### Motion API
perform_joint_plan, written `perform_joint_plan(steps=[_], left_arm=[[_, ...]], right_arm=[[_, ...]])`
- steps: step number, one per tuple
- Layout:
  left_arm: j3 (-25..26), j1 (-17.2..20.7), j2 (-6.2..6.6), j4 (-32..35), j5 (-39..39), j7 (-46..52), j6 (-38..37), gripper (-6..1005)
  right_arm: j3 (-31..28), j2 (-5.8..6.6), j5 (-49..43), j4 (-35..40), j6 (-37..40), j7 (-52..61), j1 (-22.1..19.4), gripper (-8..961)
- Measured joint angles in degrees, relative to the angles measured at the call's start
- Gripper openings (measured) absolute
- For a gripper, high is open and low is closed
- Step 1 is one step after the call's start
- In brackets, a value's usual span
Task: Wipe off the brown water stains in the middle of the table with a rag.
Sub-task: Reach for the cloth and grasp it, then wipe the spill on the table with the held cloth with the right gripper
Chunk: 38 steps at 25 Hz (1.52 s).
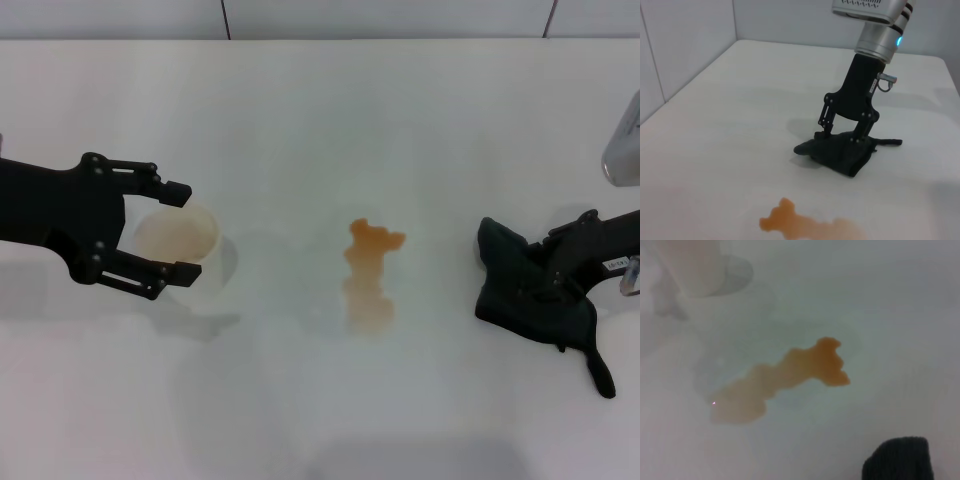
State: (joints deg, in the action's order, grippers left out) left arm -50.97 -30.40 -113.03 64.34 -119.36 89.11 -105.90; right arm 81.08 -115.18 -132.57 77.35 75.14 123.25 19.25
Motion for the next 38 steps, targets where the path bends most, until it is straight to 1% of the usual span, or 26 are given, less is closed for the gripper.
perform_joint_plan(steps=[1, 12, 17, 23, 29, 38], left_arm=[[0.0, 0.0, 0.00, 0.0, 0.0, 0.0, 0.0, 891], [0.0, 0.0, 0.10, 0.0, 0.0, -0.2, 0.2, 890], [0.0, 0.0, 0.18, 0.0, 0.0, -0.2, 0.3, 890], [0.0, 0.0, 0.13, 0.0, 0.0, -0.2, 0.4, 890], [0.0, 0.1, 0.08, 0.0, 0.0, -0.3, 0.5, 890], [0.0, -0.1, 0.04, -0.4, -0.1, -1.8, 0.6, 889]], right_arm=[[0.0, 0.00, -0.1, 0.0, -0.2, 0.0, 0.0, 521], [0.2, -0.04, -0.5, 0.0, -0.8, 0.3, 0.0, 453], [0.1, -0.04, -0.8, -0.4, -1.1, 0.8, 0.0, 224], [0.3, -0.04, -1.1, -0.7, -1.7, 1.3, 0.0, 116], [2.1, -0.03, -1.1, -0.2, -1.7, 3.0, 0.1, 92], [8.4, -0.12, 3.8, 0.9, -2.0, 4.9, 1.6, 82]])
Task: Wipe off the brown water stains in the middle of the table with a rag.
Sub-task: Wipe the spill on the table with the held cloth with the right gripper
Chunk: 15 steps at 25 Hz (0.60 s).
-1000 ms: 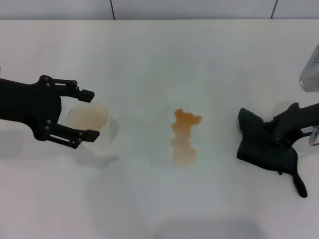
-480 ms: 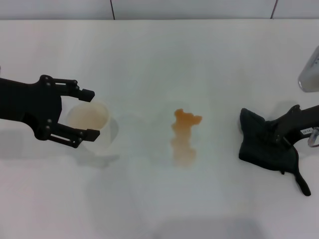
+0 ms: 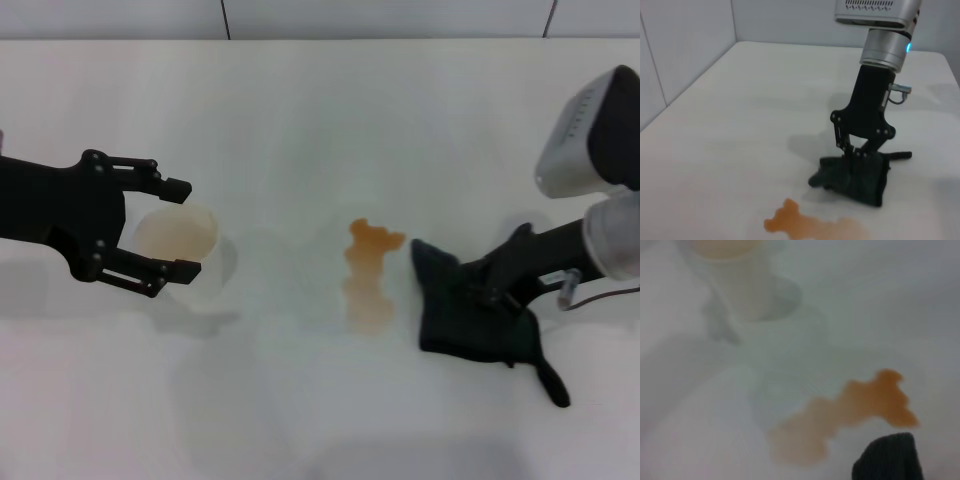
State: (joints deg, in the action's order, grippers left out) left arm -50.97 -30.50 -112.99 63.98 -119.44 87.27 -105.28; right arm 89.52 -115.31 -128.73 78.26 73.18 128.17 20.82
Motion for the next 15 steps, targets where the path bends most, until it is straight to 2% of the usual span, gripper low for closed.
perform_joint_plan(steps=[8, 15], left_arm=[[0.0, -0.2, -0.17, 0.1, 0.0, 0.0, 0.0, 889], [0.0, 0.2, -0.60, 0.2, 0.3, 0.0, 0.0, 889]], right_arm=[[7.7, -0.35, 1.7, 0.0, -0.6, 3.8, 3.9, 82], [11.4, -0.53, 3.7, 0.0, 0.1, 4.9, 5.8, 82]])
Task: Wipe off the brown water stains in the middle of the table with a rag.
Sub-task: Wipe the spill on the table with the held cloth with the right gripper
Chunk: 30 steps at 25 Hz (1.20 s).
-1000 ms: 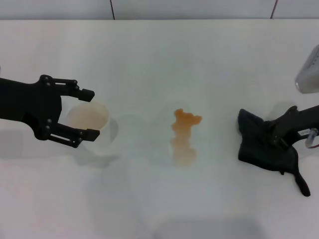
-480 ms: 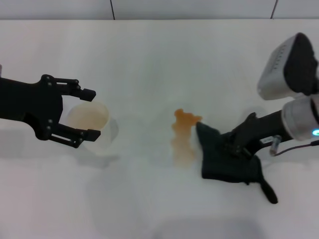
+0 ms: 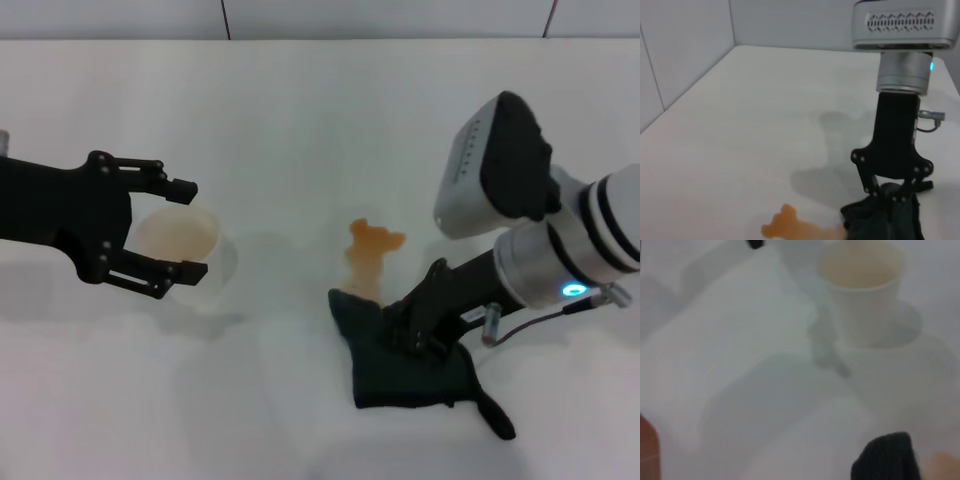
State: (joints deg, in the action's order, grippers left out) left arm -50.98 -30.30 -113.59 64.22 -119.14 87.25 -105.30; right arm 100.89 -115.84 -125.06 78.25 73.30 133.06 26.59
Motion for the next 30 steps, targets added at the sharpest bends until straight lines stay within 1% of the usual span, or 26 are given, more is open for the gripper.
perform_joint_plan(steps=[6, 10, 15, 19, 25, 30], left_arm=[[0.0, 0.1, -0.29, 0.0, 0.1, 0.0, 0.0, 888], [0.0, -0.2, -0.76, 0.0, -0.1, 0.0, 0.1, 888], [0.0, -0.2, -1.05, 0.0, 0.1, 0.2, 0.3, 888], [0.0, -0.3, -1.51, 0.0, 0.2, 0.4, 0.7, 888], [0.3, -0.3, -2.32, 0.0, 0.1, 0.5, 1.2, 888], [0.2, -0.4, -2.60, 0.0, 0.1, 0.7, 1.8, 888]], right_arm=[[2.5, -0.03, 1.2, -0.9, -0.3, 1.3, 2.4, 82], [3.4, -0.07, 0.7, -3.5, -2.1, 3.3, 4.1, 82], [3.4, -0.06, 0.6, -7.8, -4.8, 3.8, 6.5, 82], [3.0, 0.00, -0.2, -9.5, -6.2, 3.8, 7.7, 81], [0.4, 0.09, -2.9, -10.6, -8.1, 4.4, 8.8, 81], [-3.9, 0.09, -4.3, -13.1, -9.2, 4.7, 9.5, 81]])
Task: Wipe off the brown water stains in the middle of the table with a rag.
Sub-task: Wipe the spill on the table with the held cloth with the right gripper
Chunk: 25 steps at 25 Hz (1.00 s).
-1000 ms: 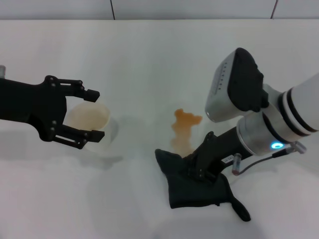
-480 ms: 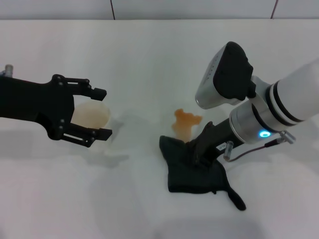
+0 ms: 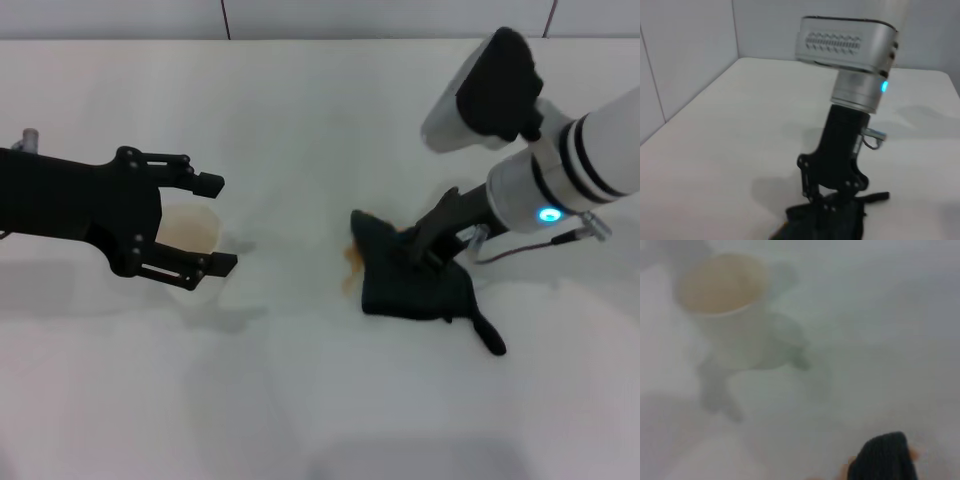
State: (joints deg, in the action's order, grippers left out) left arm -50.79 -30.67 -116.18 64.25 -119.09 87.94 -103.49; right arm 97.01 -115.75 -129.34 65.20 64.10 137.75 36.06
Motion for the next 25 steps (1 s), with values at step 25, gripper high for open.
perform_joint_plan(steps=[25], left_arm=[[-0.2, -0.3, -0.36, 0.0, 0.0, -0.4, 1.2, 888]], right_arm=[[5.2, -0.27, 1.2, -1.4, 4.4, 1.5, 6.2, 82]])
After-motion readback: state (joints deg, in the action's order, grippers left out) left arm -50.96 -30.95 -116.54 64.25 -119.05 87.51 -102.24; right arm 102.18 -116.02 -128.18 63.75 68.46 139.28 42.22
